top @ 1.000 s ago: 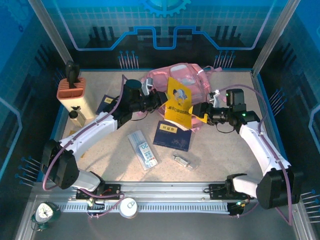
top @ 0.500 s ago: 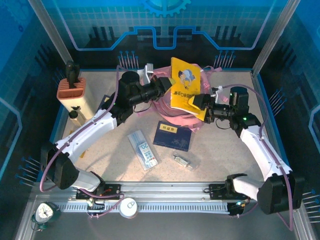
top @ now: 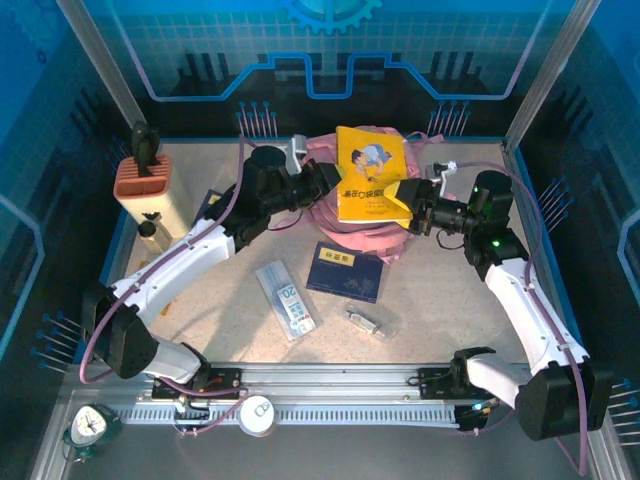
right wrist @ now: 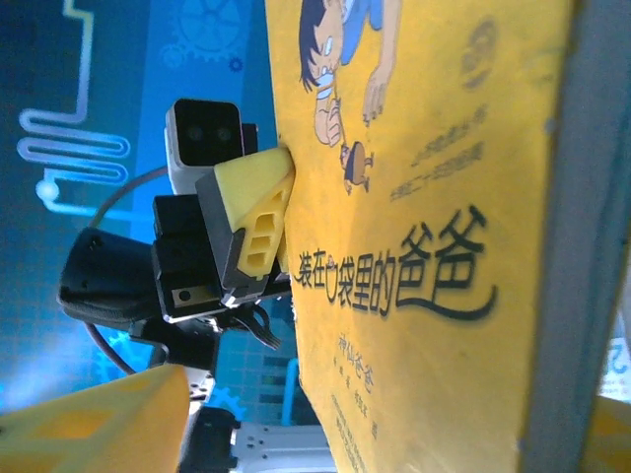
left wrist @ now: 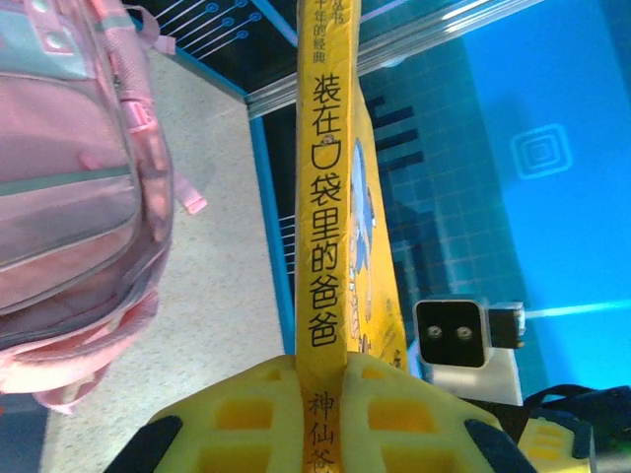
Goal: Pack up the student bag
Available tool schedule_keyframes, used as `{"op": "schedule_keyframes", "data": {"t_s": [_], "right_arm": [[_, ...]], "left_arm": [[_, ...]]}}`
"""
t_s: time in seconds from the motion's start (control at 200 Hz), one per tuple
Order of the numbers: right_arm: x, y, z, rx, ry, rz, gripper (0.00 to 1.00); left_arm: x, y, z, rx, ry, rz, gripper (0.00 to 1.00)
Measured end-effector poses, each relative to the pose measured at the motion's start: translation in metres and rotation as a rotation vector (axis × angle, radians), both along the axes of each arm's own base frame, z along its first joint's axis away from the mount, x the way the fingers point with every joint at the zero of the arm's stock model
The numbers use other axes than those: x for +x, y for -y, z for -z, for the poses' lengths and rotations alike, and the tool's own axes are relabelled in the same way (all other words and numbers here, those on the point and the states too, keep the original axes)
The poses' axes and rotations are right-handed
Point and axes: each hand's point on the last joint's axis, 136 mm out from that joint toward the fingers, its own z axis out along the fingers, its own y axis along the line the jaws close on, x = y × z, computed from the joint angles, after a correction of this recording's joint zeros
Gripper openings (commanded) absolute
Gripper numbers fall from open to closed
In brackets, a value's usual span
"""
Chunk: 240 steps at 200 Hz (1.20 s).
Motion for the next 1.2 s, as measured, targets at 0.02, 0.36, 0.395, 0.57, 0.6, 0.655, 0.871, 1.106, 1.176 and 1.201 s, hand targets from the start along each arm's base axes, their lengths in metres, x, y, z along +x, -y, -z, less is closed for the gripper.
{"op": "schedule_keyframes", "data": {"t_s": [0.02,0.36,0.395,0.57,0.6,0.655,0.871,1.106,1.176,1.201], "right_arm": [[0.0,0.0,0.002,-0.001,-0.014,0.002,0.55],[-0.005,0.004,0.028,-0.09,-0.06,0.008,0.08],[-0.005,0.004,0.031,-0.096,-0.065,0.007,0.07],[-0.009,0.011,0.04,-0.159,-0.077,0.016,0.04],[-0.008,0.016,0.041,-0.178,-0.079,0.034,0.04],[-0.005,0.028,0.045,-0.214,-0.093,0.078,0.04],[-0.007,0.074,0.067,-0.364,-0.152,0.229,0.05],[-0.015,0.109,0.09,-0.473,-0.228,0.314,0.07],[-0.016,0.115,0.094,-0.489,-0.243,0.33,0.07],[-0.016,0.117,0.095,-0.494,-0.246,0.335,0.07]], "left_arm": [[-0.001,0.0,0.002,0.01,0.001,0.0,0.0],[-0.009,0.0,0.022,0.133,0.003,0.003,0.0],[-0.01,-0.001,0.024,0.146,0.003,0.005,0.02],[-0.017,-0.002,0.037,0.257,0.041,0.046,0.31],[-0.017,-0.004,0.04,0.29,0.051,0.053,0.34],[-0.019,-0.007,0.044,0.35,0.07,0.065,0.38],[-0.004,-0.011,0.049,0.631,0.261,0.155,0.47],[0.041,0.012,0.116,0.883,0.313,0.291,0.54],[0.053,0.022,0.139,0.93,0.311,0.336,0.56],[0.058,0.025,0.146,0.941,0.308,0.348,0.57]]}}
